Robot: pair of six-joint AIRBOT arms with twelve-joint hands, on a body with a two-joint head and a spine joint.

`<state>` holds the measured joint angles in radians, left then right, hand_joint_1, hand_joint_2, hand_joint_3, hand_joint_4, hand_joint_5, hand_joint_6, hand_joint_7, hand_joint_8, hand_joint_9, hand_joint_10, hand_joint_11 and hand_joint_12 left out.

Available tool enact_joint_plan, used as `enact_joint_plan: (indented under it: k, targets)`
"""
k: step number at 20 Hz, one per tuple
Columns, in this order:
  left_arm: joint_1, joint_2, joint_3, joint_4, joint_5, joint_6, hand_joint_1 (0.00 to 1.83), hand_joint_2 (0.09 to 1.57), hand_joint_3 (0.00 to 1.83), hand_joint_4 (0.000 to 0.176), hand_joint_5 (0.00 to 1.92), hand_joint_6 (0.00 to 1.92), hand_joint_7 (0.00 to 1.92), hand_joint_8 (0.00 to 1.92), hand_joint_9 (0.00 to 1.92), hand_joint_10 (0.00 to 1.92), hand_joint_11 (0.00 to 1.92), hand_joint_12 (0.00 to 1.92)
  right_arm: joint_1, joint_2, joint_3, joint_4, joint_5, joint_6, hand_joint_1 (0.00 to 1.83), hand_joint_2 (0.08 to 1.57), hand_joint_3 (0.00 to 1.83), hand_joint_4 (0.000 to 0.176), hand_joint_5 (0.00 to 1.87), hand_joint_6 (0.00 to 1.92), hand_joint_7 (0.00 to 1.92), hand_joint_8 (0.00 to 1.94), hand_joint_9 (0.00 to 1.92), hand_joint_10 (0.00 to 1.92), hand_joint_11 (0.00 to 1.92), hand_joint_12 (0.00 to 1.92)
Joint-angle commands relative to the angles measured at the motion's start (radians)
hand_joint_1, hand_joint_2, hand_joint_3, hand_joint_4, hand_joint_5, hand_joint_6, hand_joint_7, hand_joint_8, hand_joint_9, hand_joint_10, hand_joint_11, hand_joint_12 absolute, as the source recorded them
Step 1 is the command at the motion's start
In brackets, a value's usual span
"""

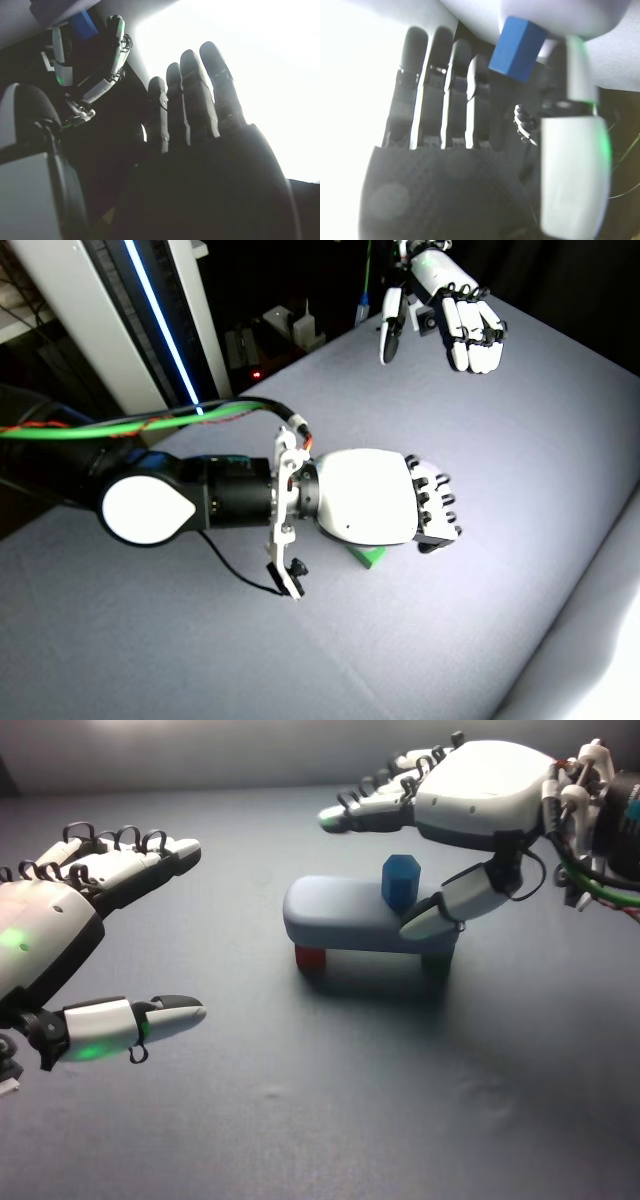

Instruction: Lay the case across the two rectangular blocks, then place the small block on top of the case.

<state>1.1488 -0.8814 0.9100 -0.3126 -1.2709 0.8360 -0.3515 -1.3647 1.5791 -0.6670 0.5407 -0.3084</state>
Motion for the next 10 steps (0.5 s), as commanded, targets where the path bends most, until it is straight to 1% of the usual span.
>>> enact_joint_plan:
  k: [1,2,3,4,5,6,7,8,9,10]
  targets:
    - [-0.014,0.001,0.003,0.011,-0.135,-0.006,0.80,0.97,0.00,0.026,0.27,0.00,0.28,0.00,0.30,0.00,0.00,0.76,0.018,0.004,-0.005,0.059,0.138,0.002,0.80,0.87,0.00,0.141,0.01,0.00,0.09,0.01,0.15,0.04,0.00,0.68]
    - [-0.013,0.001,0.002,0.011,-0.139,-0.006,0.81,0.97,0.00,0.032,0.27,0.00,0.27,0.00,0.29,0.00,0.00,0.74,0.018,0.018,-0.017,0.085,0.164,-0.006,0.76,0.85,0.00,0.151,0.00,0.00,0.08,0.01,0.12,0.02,0.00,0.67]
    - [-0.013,0.002,0.001,0.010,-0.144,-0.006,0.82,0.97,0.00,0.026,0.28,0.00,0.28,0.00,0.29,0.00,0.00,0.74,0.018,0.035,-0.032,0.107,0.187,-0.019,0.76,0.86,0.00,0.155,0.00,0.00,0.04,0.00,0.04,0.01,0.00,0.56]
    - [-0.011,0.004,-0.001,0.010,-0.151,-0.006,0.82,0.97,0.00,0.023,0.28,0.00,0.28,0.00,0.27,0.00,0.00,0.72,0.018,0.049,-0.045,0.125,0.206,-0.032,0.72,0.87,0.00,0.159,0.00,0.00,0.01,0.00,0.01,0.00,0.00,0.40]
    - [-0.007,0.008,-0.003,0.007,-0.164,-0.006,0.81,0.98,0.00,0.025,0.26,0.00,0.26,0.00,0.25,0.00,0.00,0.65,0.018,0.073,-0.070,0.156,0.241,-0.049,0.70,0.87,0.00,0.166,0.00,0.00,0.00,0.00,0.00,0.00,0.00,0.14]
    - [-0.003,0.013,-0.006,0.003,-0.181,-0.006,0.79,0.99,0.00,0.026,0.26,0.00,0.24,0.00,0.24,0.00,0.00,0.61,0.013,0.115,-0.097,0.190,0.286,-0.066,0.66,0.88,0.00,0.174,0.00,0.00,0.00,0.00,0.00,0.00,0.00,0.03]
    - [-0.002,0.018,-0.009,0.001,-0.193,-0.006,0.78,0.99,0.00,0.017,0.26,0.00,0.24,0.00,0.23,0.00,0.00,0.60,-0.007,0.138,-0.116,0.221,0.323,-0.077,0.68,0.87,0.00,0.176,0.00,0.00,0.00,0.00,0.00,0.00,0.00,0.00]
    - [0.001,0.022,-0.012,-0.002,-0.210,-0.006,0.76,0.99,0.00,0.020,0.25,0.00,0.22,0.00,0.21,0.00,0.00,0.55,-0.047,0.173,-0.149,0.273,0.388,-0.091,0.70,0.88,0.00,0.160,0.00,0.00,0.00,0.00,0.00,0.00,0.03,0.02]
    - [0.004,0.026,-0.013,-0.003,-0.221,-0.007,0.74,0.99,0.00,0.006,0.24,0.00,0.20,0.00,0.19,0.00,0.00,0.54,-0.085,0.197,-0.171,0.315,0.438,-0.098,0.71,0.89,0.00,0.173,0.00,0.00,0.00,0.00,0.00,0.00,0.02,0.01]
    - [0.006,0.031,-0.013,-0.003,-0.230,-0.009,0.71,1.01,0.01,0.010,0.20,0.00,0.18,0.00,0.15,0.00,0.00,0.50,-0.146,0.229,-0.200,0.369,0.504,-0.099,0.85,0.86,0.00,0.175,0.00,0.00,0.00,0.00,0.00,0.00,0.00,0.00]
